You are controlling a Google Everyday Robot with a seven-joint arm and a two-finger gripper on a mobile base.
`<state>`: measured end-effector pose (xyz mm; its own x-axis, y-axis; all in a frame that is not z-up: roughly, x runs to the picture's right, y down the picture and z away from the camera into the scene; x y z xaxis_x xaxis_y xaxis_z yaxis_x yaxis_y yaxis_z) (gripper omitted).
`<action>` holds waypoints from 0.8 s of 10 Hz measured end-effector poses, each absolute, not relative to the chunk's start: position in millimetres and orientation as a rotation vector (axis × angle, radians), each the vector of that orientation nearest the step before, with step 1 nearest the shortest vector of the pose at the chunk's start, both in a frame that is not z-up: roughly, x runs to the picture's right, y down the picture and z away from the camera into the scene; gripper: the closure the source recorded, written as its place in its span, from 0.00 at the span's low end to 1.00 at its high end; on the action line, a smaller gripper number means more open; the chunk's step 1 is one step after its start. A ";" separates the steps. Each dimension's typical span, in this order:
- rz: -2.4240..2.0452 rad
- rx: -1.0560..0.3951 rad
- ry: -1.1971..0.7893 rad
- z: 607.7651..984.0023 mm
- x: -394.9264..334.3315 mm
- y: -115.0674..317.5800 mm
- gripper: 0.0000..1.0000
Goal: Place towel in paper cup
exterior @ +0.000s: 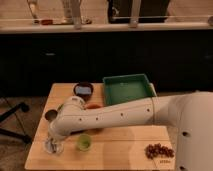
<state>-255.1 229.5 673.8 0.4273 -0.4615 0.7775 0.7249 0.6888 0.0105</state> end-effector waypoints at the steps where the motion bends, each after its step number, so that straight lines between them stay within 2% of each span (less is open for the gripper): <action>1: -0.756 -0.358 -0.847 675.1 -254.4 231.9 1.00; 3: -0.748 -0.362 -0.854 675.6 -253.2 234.7 0.96; 8: -0.717 -0.360 -0.865 671.7 -249.0 237.5 0.46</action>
